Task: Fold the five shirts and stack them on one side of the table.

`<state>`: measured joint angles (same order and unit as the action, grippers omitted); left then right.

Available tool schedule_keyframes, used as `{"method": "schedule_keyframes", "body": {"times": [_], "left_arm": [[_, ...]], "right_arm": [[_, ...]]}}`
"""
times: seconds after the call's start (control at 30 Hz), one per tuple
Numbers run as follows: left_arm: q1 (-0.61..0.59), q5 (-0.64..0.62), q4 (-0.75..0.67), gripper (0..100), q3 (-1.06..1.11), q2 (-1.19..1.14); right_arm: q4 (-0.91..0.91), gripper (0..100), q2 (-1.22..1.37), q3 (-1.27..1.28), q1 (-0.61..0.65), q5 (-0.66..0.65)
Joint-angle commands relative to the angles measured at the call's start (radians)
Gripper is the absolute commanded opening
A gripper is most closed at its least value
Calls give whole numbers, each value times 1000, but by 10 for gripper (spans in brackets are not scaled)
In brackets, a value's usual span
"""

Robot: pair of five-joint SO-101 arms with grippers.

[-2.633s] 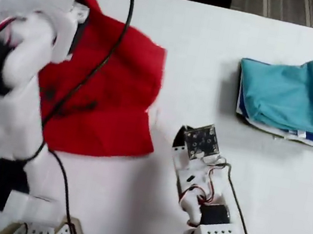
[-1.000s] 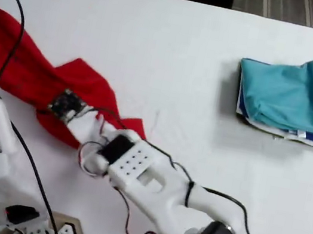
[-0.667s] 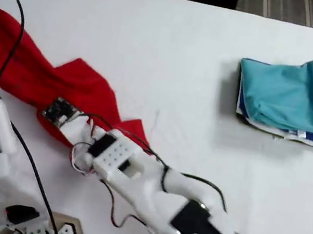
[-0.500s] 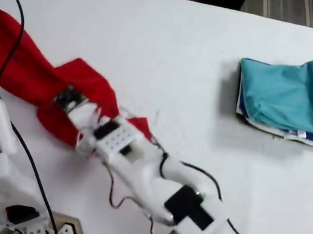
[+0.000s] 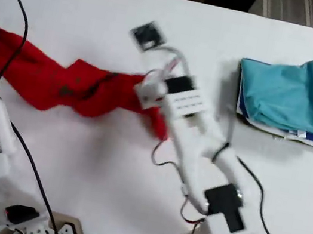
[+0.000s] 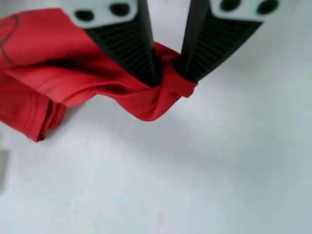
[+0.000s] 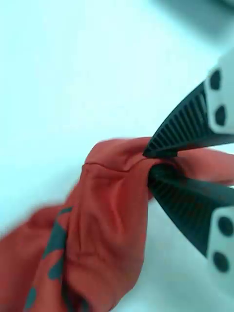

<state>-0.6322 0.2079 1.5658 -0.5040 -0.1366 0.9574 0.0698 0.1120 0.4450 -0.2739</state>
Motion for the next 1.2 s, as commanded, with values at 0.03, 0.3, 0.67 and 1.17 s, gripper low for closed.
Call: {"method": "schedule_keyframes", "body": {"times": [0.03, 0.3, 0.67, 1.17], "left_arm": [[21, 0, 135, 26, -127, 14], [100, -2, 221, 26, -294, 137], [126, -2, 221, 26, -291, 546], [127, 2, 66, 26, 472, 735]], "right_arm": [[36, 18, -171, -107, -122, -106], [58, 18, -363, -138, -217, -137], [220, 18, -786, -138, -208, -137], [127, 18, -967, 189, -217, -227]]}}
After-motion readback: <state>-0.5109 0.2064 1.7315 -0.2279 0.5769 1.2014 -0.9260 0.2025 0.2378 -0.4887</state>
